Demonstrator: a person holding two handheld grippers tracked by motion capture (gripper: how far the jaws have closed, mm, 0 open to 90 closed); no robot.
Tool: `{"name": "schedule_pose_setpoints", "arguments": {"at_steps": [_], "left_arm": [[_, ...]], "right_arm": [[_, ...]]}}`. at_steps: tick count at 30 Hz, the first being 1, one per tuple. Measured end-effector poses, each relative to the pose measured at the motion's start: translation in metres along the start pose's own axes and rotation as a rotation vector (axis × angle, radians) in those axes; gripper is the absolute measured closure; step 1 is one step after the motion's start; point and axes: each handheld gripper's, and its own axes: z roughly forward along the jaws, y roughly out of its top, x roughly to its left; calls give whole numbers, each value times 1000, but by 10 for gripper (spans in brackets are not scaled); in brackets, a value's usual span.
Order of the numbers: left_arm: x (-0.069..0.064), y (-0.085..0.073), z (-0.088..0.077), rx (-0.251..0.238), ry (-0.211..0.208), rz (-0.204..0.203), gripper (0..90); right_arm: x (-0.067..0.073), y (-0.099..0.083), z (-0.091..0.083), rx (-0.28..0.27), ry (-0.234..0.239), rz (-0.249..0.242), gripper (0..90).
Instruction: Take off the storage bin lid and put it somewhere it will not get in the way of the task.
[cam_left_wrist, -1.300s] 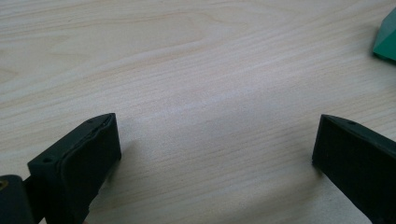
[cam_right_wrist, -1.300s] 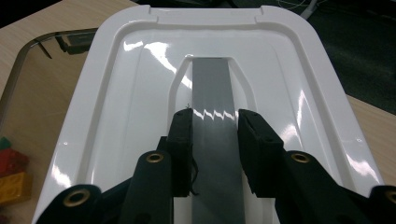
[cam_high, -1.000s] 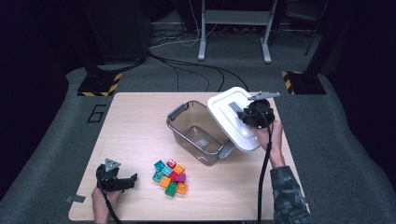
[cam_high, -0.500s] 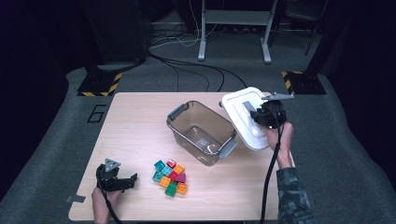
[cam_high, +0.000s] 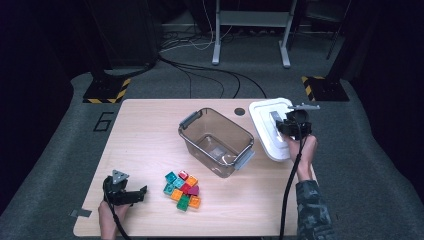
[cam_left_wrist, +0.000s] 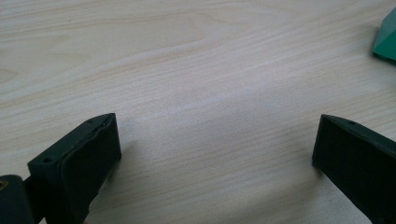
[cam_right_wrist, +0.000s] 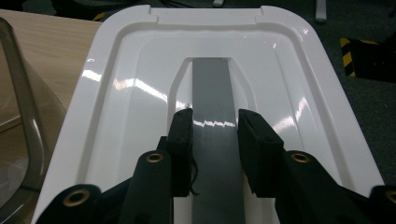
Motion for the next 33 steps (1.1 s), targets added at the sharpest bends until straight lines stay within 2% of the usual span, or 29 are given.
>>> {"name": "schedule_pose_setpoints", "arguments": {"at_steps": [6,10,20,24,33], "left_arm": [[0,0,0,0,0,0,9],[0,0,0,0,0,0,9],[0,0,0,0,0,0,9],[0,0,0,0,0,0,9],[0,0,0,0,0,0,9]], "right_arm": [[-5,-8,9,9,-14,42,666],[-8,-18,22,20,-35,68,666],[-15,-40,47,56,-51,129,666],[-18,-46,53,69,-49,133,666],[-20,-61,70,103,-88,135,666]]}}
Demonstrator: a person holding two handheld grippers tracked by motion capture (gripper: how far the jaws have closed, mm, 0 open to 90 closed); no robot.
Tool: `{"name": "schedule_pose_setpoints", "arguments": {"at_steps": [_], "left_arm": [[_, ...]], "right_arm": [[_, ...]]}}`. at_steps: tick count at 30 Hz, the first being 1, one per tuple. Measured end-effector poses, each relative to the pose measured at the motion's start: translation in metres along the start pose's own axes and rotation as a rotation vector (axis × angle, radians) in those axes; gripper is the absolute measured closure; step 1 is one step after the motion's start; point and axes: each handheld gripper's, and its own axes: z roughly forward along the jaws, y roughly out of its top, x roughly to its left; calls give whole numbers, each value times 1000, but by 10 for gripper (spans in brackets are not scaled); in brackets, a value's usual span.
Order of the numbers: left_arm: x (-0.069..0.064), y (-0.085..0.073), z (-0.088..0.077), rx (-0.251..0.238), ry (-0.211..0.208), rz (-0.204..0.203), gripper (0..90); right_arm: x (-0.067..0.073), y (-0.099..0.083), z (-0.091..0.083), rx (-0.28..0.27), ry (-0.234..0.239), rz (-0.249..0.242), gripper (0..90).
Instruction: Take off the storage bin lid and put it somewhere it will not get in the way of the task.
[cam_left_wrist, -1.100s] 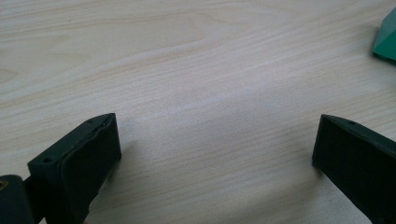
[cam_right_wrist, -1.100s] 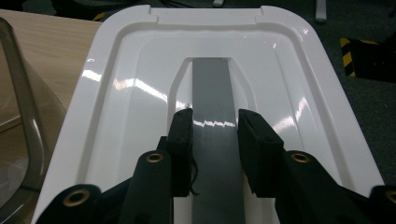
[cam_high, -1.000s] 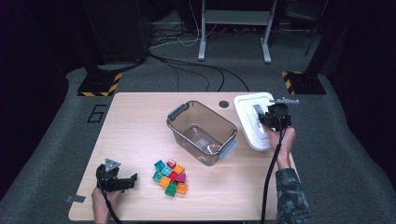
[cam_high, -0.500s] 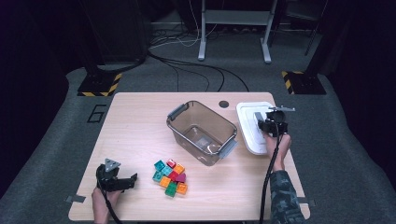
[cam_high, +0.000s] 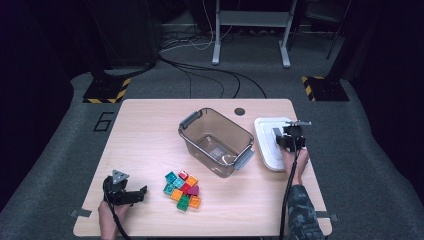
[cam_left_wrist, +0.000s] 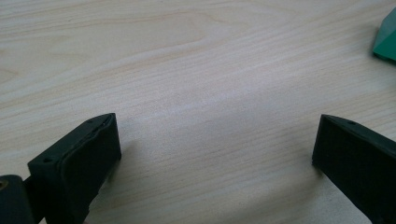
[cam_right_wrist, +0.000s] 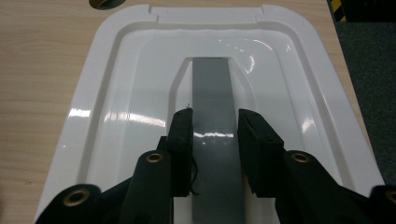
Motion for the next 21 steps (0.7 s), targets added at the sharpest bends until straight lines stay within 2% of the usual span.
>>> {"name": "schedule_pose_setpoints", "arguments": {"at_steps": [6,8,13,14,16,18,19,21], "left_arm": [[0,0,0,0,0,1,9],[0,0,0,0,0,0,9],[0,0,0,0,0,0,9],[0,0,0,0,0,0,9],[0,0,0,0,0,0,9],[0,0,0,0,0,0,9],[0,0,0,0,0,0,9],[0,0,0,0,0,0,9]], "right_arm": [[-1,-4,10,23,-3,21,665],[-2,-6,13,33,-8,0,664],[-2,-9,22,44,-11,-14,662],[-2,-10,22,53,-9,-1,659],[-3,-11,25,48,4,-4,572],[-5,-11,22,56,18,-8,438],[-5,-11,22,56,18,-8,438],[-6,-12,17,44,39,-21,325]]}}
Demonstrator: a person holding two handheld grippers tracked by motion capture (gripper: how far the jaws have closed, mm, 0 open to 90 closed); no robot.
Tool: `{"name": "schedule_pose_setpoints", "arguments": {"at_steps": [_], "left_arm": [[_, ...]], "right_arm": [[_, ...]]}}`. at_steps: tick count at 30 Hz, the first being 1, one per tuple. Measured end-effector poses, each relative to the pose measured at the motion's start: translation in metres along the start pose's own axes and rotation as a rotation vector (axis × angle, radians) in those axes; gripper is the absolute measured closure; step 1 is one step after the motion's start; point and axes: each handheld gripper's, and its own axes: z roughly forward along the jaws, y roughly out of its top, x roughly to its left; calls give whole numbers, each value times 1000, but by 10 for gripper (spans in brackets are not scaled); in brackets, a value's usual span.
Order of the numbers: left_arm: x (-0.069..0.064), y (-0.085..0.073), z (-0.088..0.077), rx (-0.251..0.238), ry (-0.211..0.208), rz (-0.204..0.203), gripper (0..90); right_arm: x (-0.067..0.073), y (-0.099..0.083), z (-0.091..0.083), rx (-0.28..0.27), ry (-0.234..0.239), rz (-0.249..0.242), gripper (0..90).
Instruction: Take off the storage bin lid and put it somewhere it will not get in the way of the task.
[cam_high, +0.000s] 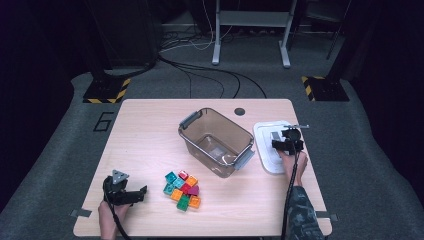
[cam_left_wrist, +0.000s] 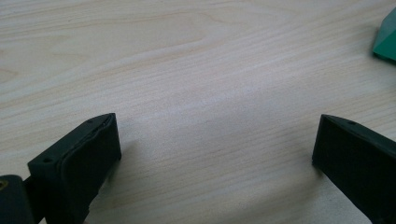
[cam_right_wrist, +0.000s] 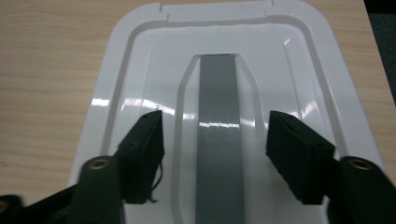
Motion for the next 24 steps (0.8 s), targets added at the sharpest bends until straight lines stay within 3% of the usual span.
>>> {"name": "schedule_pose_setpoints", "arguments": {"at_steps": [3,10,24], "left_arm": [[0,0,0,0,0,0,9],[0,0,0,0,0,0,9],[0,0,0,0,0,0,9]], "right_arm": [[0,-6,-12,-11,62,-33,173],[8,-24,-35,-52,139,-131,6],[42,-63,-73,-114,219,-240,0]]}}
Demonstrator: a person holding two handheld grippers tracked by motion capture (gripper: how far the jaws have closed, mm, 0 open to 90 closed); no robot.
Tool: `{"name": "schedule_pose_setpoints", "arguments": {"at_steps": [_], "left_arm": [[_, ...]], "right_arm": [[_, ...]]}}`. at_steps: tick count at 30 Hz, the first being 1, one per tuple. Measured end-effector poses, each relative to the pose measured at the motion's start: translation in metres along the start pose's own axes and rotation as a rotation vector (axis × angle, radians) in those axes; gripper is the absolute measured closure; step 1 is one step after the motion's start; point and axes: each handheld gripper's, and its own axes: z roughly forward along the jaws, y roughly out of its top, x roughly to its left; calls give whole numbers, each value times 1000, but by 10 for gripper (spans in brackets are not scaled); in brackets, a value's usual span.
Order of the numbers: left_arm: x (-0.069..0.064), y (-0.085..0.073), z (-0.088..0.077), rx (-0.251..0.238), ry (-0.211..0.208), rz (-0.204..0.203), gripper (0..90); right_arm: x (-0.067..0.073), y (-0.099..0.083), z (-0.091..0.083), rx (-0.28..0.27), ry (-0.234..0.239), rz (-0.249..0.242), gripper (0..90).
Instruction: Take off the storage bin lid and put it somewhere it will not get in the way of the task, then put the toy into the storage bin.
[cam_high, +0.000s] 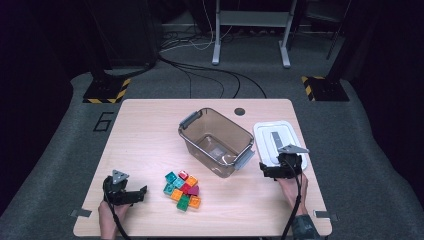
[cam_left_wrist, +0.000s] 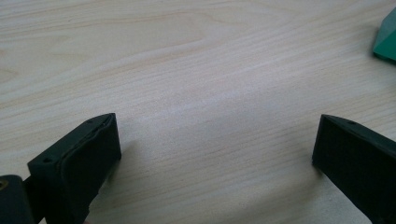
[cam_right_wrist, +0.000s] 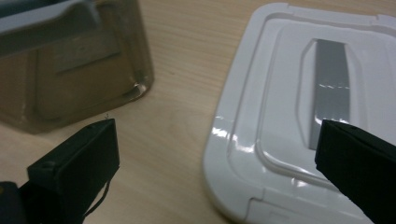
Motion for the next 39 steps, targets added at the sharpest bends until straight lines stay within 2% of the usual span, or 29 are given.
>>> {"name": "schedule_pose_setpoints", "arguments": {"at_steps": [5,7,11,17,20,24,25,32,33,37,39], "left_arm": [[0,0,0,0,0,0,9],[0,0,0,0,0,0,9],[0,0,0,0,0,0,9],[0,0,0,0,0,0,9],[0,0,0,0,0,0,9],[0,0,0,1,0,1,9],[0,0,0,0,0,1,9],[0,0,0,1,0,-1,9],[0,0,0,1,1,-1,9],[0,0,0,1,0,-1,9],[0,1,0,14,0,-3,9]], "right_arm": [[28,-15,-6,-2,34,-57,0],[31,-16,-6,0,38,-65,0],[50,-29,-6,5,74,-91,0],[69,-45,-5,25,99,-125,0],[75,-49,-5,24,113,-135,0],[81,-52,-4,30,108,-160,0],[86,-54,-3,45,112,-174,0],[92,-62,6,101,99,-228,0],[93,-63,6,98,103,-204,0],[91,-63,6,93,105,-218,0],[90,-63,7,99,119,-206,0]]}}
